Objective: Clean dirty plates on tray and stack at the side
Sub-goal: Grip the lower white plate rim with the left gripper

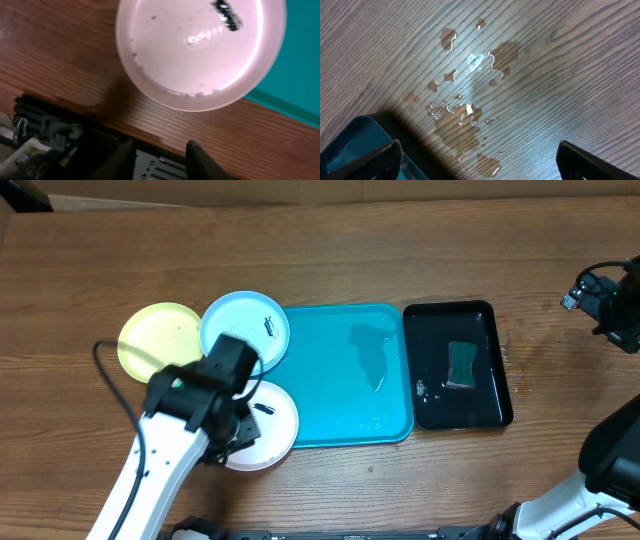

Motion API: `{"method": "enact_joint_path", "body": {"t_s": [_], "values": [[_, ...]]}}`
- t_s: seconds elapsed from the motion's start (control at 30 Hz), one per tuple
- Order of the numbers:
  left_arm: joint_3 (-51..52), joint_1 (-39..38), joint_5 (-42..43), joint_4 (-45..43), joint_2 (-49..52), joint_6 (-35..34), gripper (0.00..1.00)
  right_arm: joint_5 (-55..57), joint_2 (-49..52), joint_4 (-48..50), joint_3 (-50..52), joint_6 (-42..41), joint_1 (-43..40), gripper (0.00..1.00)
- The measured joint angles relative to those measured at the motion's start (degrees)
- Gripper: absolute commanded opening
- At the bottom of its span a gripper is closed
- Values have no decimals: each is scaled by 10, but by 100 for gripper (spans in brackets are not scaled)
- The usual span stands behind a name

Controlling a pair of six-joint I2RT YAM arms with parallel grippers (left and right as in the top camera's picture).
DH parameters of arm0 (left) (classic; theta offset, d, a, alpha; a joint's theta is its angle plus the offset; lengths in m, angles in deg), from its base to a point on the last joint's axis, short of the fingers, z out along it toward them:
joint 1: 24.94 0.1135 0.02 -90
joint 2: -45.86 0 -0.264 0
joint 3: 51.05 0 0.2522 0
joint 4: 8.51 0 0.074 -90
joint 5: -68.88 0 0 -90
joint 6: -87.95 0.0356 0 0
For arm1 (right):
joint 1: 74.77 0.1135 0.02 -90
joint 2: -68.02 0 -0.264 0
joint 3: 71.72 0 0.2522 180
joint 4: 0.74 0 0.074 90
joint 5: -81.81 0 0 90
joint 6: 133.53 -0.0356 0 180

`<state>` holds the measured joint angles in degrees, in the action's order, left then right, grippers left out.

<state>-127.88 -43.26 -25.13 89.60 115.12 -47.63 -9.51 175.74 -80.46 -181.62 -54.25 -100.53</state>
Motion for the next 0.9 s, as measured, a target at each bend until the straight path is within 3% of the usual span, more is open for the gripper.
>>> {"method": "enact_joint_path", "body": {"t_s": [0.23,0.43,0.9], "values": [[56,85,15,-15,-35,-49,33,0,0,0,0,0,0,100],[130,91,54,-94,-35,-66,34,0,0,0,0,0,0,100],[209,107,92,-167,-35,-103,31,0,0,0,0,0,0,100]]}}
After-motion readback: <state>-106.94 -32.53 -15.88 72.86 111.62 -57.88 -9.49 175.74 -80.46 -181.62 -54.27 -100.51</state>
